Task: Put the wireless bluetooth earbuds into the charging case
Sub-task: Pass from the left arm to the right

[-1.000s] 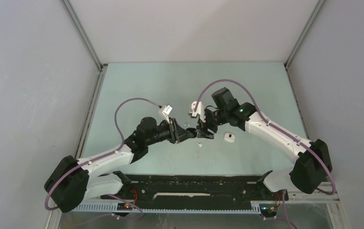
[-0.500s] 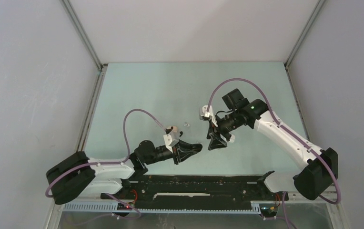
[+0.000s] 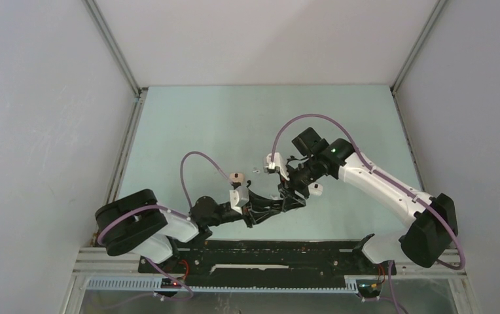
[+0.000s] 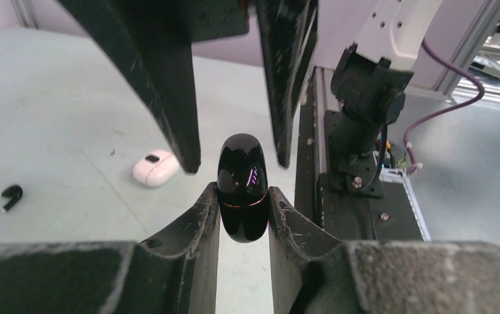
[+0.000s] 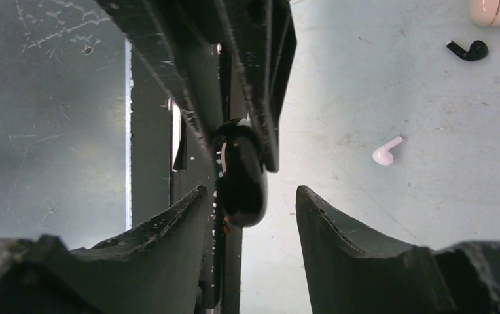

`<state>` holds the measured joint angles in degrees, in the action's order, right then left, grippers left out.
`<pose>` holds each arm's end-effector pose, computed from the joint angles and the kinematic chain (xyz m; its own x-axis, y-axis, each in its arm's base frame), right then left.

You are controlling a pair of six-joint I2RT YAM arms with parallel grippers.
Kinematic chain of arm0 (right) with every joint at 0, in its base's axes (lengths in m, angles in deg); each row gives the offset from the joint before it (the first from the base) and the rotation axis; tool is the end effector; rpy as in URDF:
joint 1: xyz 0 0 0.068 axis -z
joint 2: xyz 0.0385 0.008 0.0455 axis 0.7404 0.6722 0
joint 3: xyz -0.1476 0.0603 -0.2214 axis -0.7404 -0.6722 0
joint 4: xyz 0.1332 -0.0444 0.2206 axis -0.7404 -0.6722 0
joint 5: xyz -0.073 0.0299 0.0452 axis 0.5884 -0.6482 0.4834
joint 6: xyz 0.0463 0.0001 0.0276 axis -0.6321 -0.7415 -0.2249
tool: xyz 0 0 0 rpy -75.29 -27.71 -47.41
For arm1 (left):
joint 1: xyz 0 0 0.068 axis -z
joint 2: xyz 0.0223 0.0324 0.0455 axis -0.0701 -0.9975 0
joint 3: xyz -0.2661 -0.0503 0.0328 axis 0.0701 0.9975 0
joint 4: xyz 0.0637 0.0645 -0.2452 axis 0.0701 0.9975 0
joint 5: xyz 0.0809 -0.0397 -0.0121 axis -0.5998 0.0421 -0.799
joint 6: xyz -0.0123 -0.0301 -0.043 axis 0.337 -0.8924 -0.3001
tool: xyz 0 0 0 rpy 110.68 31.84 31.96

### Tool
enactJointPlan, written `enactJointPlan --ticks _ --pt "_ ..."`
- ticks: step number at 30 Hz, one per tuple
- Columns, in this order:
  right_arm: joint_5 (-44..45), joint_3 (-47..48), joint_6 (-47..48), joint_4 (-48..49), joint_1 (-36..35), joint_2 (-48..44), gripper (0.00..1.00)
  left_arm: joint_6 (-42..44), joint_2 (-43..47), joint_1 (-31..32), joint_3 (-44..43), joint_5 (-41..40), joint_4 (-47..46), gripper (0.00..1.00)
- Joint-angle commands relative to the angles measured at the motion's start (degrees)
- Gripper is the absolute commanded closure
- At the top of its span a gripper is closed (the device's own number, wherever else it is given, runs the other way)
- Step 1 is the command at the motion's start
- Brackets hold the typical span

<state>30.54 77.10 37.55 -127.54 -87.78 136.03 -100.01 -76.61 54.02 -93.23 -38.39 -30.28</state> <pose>0.1830 0.1861 0.2899 -0.1776 -0.7000 -0.6917 -0.9536 -0.0513 0.2968 0.1070 -0.1965 0.1764 -0.0886 -0.1772 -0.9802 0.9812 0.1538 -0.1165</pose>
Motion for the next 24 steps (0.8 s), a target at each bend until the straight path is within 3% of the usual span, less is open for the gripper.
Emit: enactJointPlan --ticks 1,9,14,18,24 --pt "1.3 2.0 -0.9 1.5 -0.4 0.2 0.46 -0.2 0.0 0.5 -2.4 0.2 -7.6 0.96" --pt "1.4 2.0 -0.9 1.9 -1.2 0.2 0.58 -2.1 -0.9 0.6 -3.9 0.6 -7.2 0.94" --pt "5.8 2.1 -0.2 1.4 -1.9 -1.4 0.75 -1.6 -1.4 0.6 -3.5 -1.7 -3.8 0.69" --pt "7.9 2.1 -0.1 1.1 -2.8 -2.3 0.77 0.0 -1.9 0.6 -3.1 -1.8 -3.2 0.61" --pt "8.7 2.1 -0.8 1.9 -3.7 -2.3 0.78 -0.1 -2.1 0.6 -3.5 -0.6 -3.8 0.63"
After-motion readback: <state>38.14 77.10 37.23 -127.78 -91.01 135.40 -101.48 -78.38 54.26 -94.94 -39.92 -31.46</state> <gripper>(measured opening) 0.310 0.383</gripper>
